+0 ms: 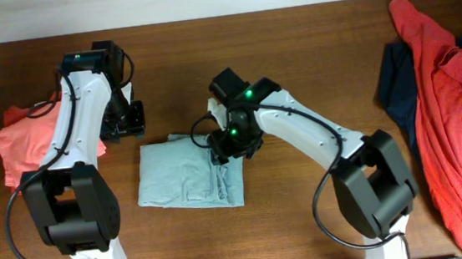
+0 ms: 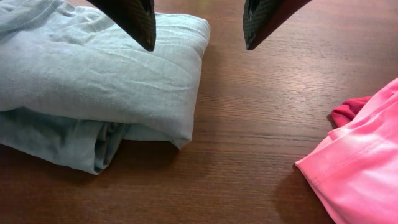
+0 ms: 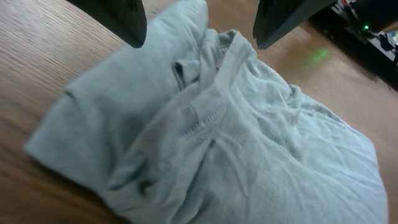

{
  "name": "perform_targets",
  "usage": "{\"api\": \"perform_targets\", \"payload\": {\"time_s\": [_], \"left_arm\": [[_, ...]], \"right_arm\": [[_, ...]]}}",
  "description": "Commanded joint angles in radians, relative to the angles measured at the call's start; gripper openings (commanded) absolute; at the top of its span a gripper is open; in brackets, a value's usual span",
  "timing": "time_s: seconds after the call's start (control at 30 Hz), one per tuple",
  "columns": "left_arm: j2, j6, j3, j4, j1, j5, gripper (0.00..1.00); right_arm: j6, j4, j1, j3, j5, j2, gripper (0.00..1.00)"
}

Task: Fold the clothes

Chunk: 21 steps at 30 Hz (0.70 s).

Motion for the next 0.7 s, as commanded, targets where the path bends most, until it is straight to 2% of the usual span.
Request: {"api": "perform_targets", "payload": {"time_s": [0.0, 0.07, 0.27, 0.67], "left_arm": [[-0.024, 0.013, 0.012, 0.005, 0.005, 0.006, 0.45], [-0.024, 0.013, 0.012, 0.005, 0.005, 0.007, 0.46], [-0.024, 0.013, 0.012, 0.006, 0.005, 0.007, 0.46], [-0.024, 0.013, 0.012, 0.006, 0.005, 0.007, 0.46]], "right_arm": [[0.026, 0.011, 0.029, 0.004, -0.010, 0.043, 0.60], [0.040, 0.018, 0.039, 0.004, -0.009, 0.057, 0.59], [0.043, 0.046, 0.052, 0.004, -0.013, 0.068, 0.47], [0.051, 0.068, 0.075, 0.004, -0.022, 0.108, 0.47]]}}
